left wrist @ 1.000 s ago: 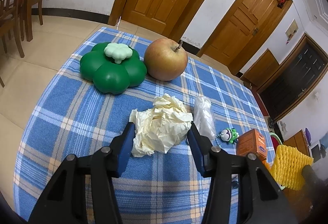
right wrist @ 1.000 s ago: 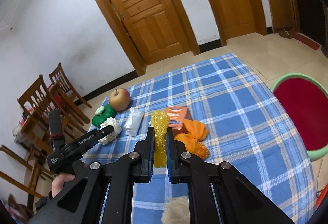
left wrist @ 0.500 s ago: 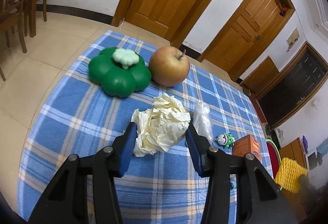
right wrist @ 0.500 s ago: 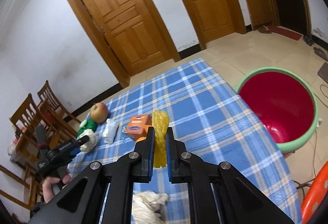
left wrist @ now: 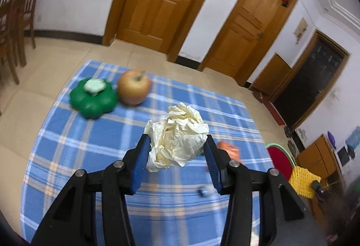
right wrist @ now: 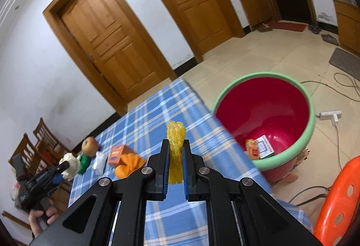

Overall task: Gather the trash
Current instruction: 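Carry the foam net and tissue over the red bucket and open both tools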

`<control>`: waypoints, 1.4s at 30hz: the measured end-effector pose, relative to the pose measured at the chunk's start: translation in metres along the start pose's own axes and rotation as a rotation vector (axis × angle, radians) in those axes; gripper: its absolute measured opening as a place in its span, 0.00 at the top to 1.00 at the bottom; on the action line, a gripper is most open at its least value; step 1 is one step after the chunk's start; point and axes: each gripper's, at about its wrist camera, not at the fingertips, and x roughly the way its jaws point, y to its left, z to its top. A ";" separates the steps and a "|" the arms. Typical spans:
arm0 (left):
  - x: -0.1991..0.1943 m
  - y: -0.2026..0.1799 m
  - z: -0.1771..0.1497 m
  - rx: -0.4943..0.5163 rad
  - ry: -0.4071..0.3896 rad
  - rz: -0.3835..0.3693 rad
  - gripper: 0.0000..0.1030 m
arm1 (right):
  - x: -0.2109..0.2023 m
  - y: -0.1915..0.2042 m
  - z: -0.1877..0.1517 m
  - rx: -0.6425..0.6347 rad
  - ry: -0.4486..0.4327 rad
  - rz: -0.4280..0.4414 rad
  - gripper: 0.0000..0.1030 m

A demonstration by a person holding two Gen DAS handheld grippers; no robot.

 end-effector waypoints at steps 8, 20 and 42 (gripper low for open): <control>0.008 -0.082 0.006 0.113 0.015 -0.080 0.53 | -0.009 -0.042 0.016 0.085 -0.037 -0.017 0.90; 0.047 -0.207 -0.018 0.304 0.114 -0.197 0.53 | -0.006 -0.104 0.029 0.208 -0.046 -0.070 0.90; 0.127 -0.306 -0.073 0.477 0.290 -0.255 0.53 | 0.023 -0.155 0.038 0.262 -0.001 -0.146 0.72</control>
